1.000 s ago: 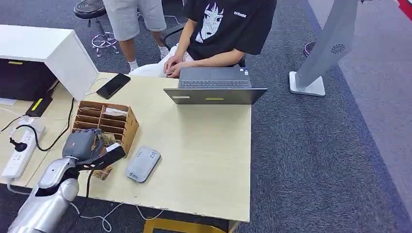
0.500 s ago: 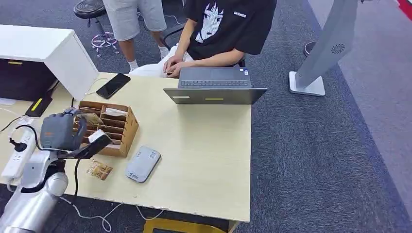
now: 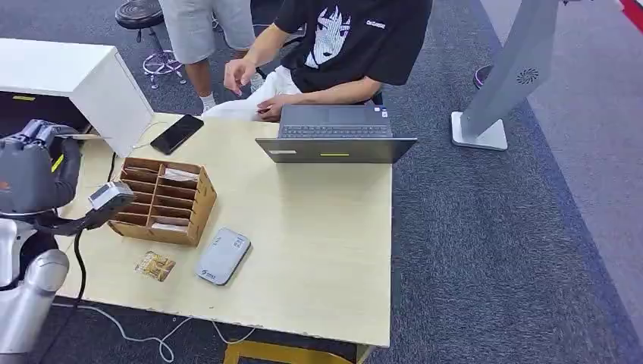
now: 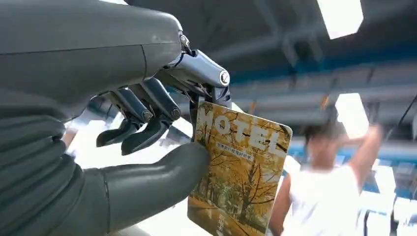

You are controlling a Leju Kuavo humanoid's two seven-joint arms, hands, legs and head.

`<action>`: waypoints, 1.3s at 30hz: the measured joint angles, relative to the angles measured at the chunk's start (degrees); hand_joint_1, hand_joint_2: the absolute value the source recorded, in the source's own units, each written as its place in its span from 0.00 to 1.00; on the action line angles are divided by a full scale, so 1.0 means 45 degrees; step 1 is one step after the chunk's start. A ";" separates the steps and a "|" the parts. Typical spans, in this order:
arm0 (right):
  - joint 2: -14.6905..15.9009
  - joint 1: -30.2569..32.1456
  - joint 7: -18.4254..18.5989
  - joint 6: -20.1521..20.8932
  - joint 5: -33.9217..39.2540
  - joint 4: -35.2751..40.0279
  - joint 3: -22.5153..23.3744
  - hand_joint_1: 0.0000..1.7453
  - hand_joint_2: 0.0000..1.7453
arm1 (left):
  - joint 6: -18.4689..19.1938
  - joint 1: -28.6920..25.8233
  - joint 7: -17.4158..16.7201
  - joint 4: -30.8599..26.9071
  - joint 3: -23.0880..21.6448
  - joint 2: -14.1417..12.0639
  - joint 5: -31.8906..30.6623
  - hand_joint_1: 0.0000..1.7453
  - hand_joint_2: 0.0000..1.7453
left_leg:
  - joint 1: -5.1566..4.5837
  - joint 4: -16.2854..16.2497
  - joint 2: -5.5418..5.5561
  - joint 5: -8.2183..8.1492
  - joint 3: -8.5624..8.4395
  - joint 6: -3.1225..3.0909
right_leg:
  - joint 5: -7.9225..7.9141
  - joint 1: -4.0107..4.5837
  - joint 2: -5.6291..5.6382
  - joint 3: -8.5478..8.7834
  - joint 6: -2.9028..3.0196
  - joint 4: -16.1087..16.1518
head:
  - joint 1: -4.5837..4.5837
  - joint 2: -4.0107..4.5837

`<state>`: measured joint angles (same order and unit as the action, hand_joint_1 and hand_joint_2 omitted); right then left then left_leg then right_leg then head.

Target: Pass the card to the sensor for recognition and then transmit it.

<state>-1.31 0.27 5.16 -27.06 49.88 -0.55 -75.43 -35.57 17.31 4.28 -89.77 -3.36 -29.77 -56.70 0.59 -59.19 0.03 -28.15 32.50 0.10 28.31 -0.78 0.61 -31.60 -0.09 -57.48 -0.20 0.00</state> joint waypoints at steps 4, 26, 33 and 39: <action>0.0000 0.0012 -0.0020 0.0005 0.0000 0.0000 0.0043 0.00 1.00 | -0.0092 0.0185 -0.0301 -0.0727 0.0708 -0.0509 -0.1178 1.00 1.00 | 0.0001 0.0002 0.0000 0.0000 0.0000 0.0001 | 0.0001 0.0001 -0.0002 0.0000 0.0001 0.0000 | -0.0005 0.0000; 0.0398 -0.0562 0.0209 0.0899 0.0228 0.0000 0.0107 0.00 1.00 | -0.0621 0.2971 -0.1423 0.6888 0.1286 -0.0563 -0.3253 1.00 1.00 | -0.0002 0.0000 -0.0009 0.0042 0.0002 0.0007 | -0.0042 -0.0002 0.0008 -0.0013 0.0001 -0.0001 | 0.0000 0.0000; 0.0442 -0.0592 0.0228 0.0899 0.0228 0.0000 0.0107 0.00 1.00 | -0.0626 0.3370 -0.1462 0.7788 0.1282 -0.0330 -0.3253 1.00 1.00 | 0.0001 0.0000 -0.0009 0.0041 0.0004 0.0007 | -0.0042 0.0000 0.0008 -0.0019 0.0001 -0.0002 | 0.0000 0.0000; 0.0471 -0.0617 0.0287 0.0850 0.0253 0.0000 0.0107 0.00 1.00 | -0.0621 0.3883 -0.1506 0.8549 0.1277 -0.0286 -0.3360 1.00 1.00 | 0.0005 0.0000 -0.0012 0.0043 0.0003 0.0009 | -0.0044 0.0002 0.0010 -0.0020 0.0003 -0.0002 | -0.0005 0.0004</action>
<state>0.81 -2.50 6.45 -23.23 51.01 -0.55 -74.95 -38.36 34.78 -2.49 -51.30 2.38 -31.06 -71.82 0.61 -59.18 -0.02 -27.95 32.51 0.14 28.11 -0.78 0.66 -31.69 -0.07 -57.49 -0.22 0.02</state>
